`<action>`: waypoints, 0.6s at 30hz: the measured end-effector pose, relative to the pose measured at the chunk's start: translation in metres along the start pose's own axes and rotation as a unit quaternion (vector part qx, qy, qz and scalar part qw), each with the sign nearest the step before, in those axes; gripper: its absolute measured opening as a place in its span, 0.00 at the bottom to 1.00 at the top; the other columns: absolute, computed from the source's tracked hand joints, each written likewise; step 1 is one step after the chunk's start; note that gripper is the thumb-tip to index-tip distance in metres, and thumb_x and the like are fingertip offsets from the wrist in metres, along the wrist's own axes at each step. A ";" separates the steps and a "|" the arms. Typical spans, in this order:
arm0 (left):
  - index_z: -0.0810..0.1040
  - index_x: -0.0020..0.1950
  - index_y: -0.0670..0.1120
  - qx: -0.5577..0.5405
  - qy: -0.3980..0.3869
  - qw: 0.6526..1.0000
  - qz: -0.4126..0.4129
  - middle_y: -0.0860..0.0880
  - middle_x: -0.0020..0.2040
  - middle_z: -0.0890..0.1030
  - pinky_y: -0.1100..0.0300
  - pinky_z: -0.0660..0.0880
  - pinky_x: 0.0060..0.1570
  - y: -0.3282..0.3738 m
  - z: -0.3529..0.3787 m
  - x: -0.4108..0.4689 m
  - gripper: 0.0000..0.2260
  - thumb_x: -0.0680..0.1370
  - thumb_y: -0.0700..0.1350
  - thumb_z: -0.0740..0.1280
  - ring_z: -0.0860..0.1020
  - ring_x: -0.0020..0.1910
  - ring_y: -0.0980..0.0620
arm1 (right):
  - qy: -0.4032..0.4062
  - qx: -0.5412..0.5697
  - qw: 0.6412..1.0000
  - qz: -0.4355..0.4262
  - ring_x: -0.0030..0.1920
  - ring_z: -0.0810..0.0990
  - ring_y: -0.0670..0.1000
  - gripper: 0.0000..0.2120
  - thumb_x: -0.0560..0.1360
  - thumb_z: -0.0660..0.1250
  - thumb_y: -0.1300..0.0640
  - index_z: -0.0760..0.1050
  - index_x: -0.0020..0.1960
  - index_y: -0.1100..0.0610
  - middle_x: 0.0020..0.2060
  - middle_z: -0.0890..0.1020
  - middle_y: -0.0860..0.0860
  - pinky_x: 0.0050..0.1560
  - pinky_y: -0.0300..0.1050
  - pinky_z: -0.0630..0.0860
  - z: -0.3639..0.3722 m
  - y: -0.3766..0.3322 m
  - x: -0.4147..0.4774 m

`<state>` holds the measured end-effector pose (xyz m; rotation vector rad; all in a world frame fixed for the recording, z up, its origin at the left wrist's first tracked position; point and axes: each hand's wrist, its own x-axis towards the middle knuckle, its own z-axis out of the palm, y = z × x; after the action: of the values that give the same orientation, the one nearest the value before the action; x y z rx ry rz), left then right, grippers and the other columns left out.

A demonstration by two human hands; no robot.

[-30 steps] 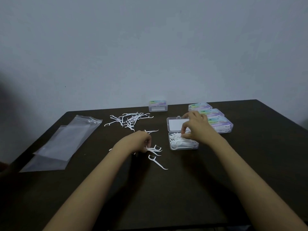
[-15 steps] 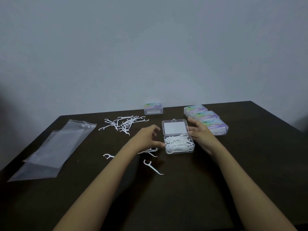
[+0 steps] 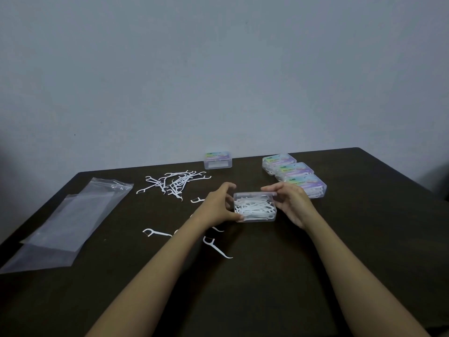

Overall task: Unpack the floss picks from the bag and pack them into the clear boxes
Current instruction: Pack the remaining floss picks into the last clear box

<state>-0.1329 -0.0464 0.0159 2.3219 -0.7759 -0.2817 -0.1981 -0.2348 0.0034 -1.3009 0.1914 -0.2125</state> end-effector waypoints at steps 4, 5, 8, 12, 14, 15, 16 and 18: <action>0.75 0.58 0.46 0.017 0.037 0.999 0.032 0.47 0.52 0.79 0.62 0.74 0.51 -0.002 0.006 0.002 0.22 0.67 0.43 0.76 0.77 0.48 0.53 | -0.026 -0.128 0.991 -0.034 0.57 0.76 0.54 0.13 0.76 0.57 0.66 0.76 0.36 0.63 0.51 0.80 0.58 0.60 0.49 0.72 0.002 0.002 -0.003; 0.76 0.56 0.45 0.018 0.047 0.998 0.034 0.47 0.51 0.80 0.61 0.75 0.51 -0.002 0.008 0.002 0.19 0.68 0.43 0.76 0.77 0.48 0.53 | -0.028 -0.163 0.986 -0.037 0.57 0.76 0.52 0.12 0.75 0.61 0.65 0.77 0.36 0.61 0.51 0.81 0.56 0.60 0.49 0.73 0.001 0.003 -0.003; 0.77 0.51 0.45 0.051 0.080 0.994 0.052 0.46 0.47 0.81 0.56 0.76 0.50 -0.002 0.015 0.005 0.12 0.69 0.42 0.74 0.78 0.46 0.51 | -0.041 -0.229 0.971 -0.049 0.56 0.76 0.48 0.07 0.73 0.67 0.65 0.78 0.37 0.57 0.51 0.80 0.48 0.53 0.41 0.75 -0.002 0.004 -0.002; 0.78 0.48 0.46 0.092 0.121 0.986 0.069 0.47 0.43 0.81 0.51 0.73 0.51 -0.001 0.023 0.009 0.07 0.72 0.43 0.71 0.77 0.46 0.48 | -0.061 -0.304 0.948 -0.072 0.58 0.72 0.40 0.06 0.73 0.67 0.64 0.79 0.44 0.54 0.59 0.77 0.47 0.49 0.33 0.73 -0.005 0.003 -0.002; 0.77 0.48 0.45 0.104 0.133 0.983 0.067 0.47 0.43 0.81 0.51 0.72 0.53 0.001 0.027 0.012 0.06 0.73 0.44 0.70 0.77 0.47 0.46 | -0.052 -0.339 0.936 -0.083 0.66 0.67 0.45 0.07 0.74 0.67 0.63 0.80 0.46 0.52 0.63 0.75 0.48 0.62 0.40 0.69 -0.007 0.004 0.001; 0.77 0.48 0.45 0.104 0.137 0.983 0.067 0.47 0.43 0.81 0.51 0.72 0.53 0.002 0.029 0.014 0.06 0.73 0.44 0.70 0.77 0.47 0.46 | -0.041 -0.362 0.927 -0.092 0.69 0.65 0.47 0.07 0.74 0.66 0.62 0.80 0.47 0.52 0.65 0.74 0.49 0.66 0.44 0.64 -0.007 0.005 0.002; 0.78 0.48 0.45 0.101 0.141 0.983 0.066 0.46 0.44 0.81 0.51 0.71 0.53 0.002 0.031 0.017 0.06 0.73 0.44 0.70 0.77 0.48 0.45 | -0.025 -0.388 0.915 -0.102 0.70 0.63 0.48 0.08 0.75 0.66 0.62 0.80 0.49 0.52 0.65 0.74 0.49 0.68 0.46 0.60 -0.006 0.006 0.003; 0.78 0.50 0.45 0.086 0.141 0.984 0.066 0.46 0.45 0.82 0.51 0.72 0.53 0.002 0.034 0.023 0.07 0.73 0.44 0.70 0.78 0.48 0.45 | 0.020 -0.450 0.883 -0.128 0.71 0.62 0.49 0.09 0.75 0.64 0.63 0.80 0.52 0.54 0.65 0.74 0.50 0.68 0.43 0.58 -0.004 0.006 0.005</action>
<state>-0.1282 -0.0794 -0.0083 2.3871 -0.8319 0.1761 -0.1942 -0.2380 -0.0034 -2.2591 0.1547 -0.4020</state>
